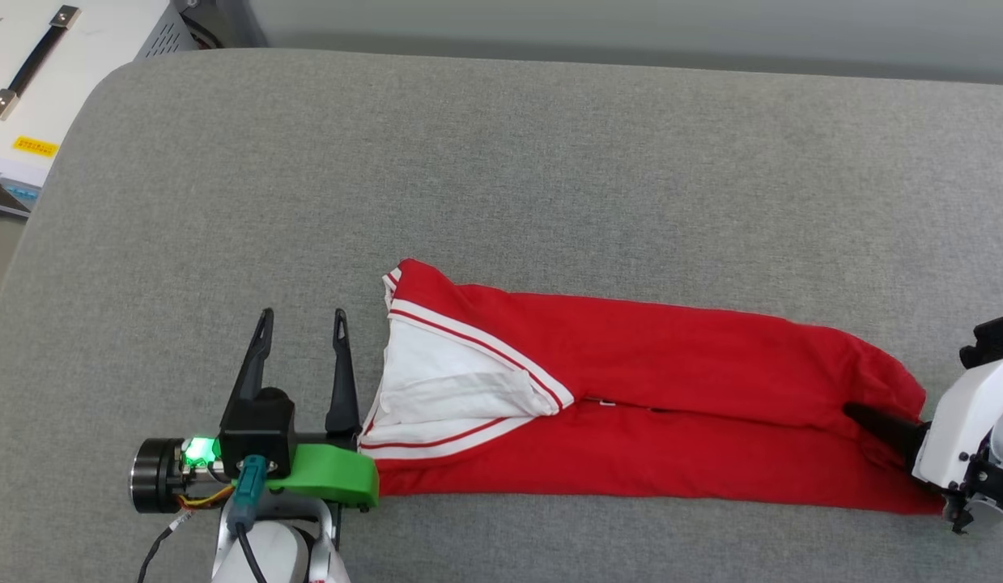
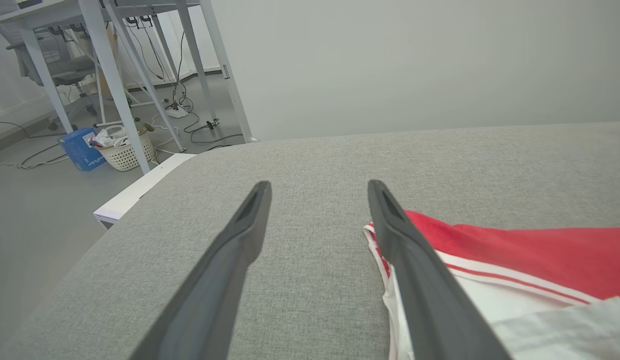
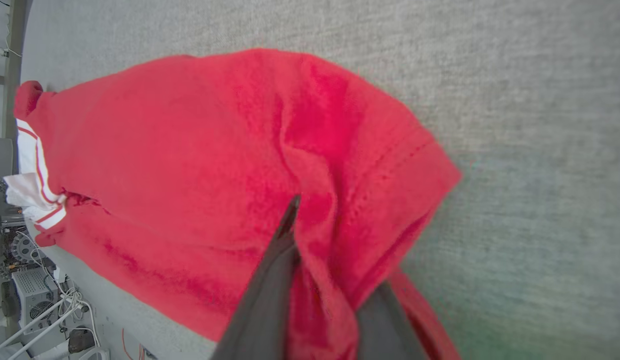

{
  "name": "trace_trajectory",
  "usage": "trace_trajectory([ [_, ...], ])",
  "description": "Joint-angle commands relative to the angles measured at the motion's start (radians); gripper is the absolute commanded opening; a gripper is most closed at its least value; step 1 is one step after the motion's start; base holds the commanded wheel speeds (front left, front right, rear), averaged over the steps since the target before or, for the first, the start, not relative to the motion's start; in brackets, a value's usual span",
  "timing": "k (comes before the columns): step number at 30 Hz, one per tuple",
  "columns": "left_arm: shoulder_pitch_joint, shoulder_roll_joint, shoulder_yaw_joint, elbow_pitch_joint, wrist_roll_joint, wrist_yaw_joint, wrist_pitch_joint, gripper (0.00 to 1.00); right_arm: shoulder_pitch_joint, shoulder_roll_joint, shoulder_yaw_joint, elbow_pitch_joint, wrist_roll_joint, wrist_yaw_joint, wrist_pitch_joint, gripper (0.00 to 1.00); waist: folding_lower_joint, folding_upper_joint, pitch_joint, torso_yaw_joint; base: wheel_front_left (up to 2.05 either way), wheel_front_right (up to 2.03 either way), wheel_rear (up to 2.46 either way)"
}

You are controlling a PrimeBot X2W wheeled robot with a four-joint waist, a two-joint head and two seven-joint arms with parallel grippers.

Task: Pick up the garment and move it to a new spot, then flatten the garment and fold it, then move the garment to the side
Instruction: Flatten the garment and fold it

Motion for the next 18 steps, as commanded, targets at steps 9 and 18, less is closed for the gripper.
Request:
trace_trajectory([
  [9, 0.067, -0.05, 0.061, -0.015, 0.069, -0.069, -0.006, 1.0, 0.021, -0.135, -0.01, 0.032, -0.007, -0.001, -0.049, 0.0, 0.0, -0.0001, -0.055, -0.004, 0.0, 0.0, 0.0],
  [18, 0.102, -0.064, 0.094, -0.013, 0.093, -0.09, -0.006, 1.0, 0.042, -0.185, -0.012, -0.02, 0.006, -0.001, -0.029, 0.0, 0.0, -0.0001, -0.09, -0.012, 0.0, 0.0, 0.0],
])
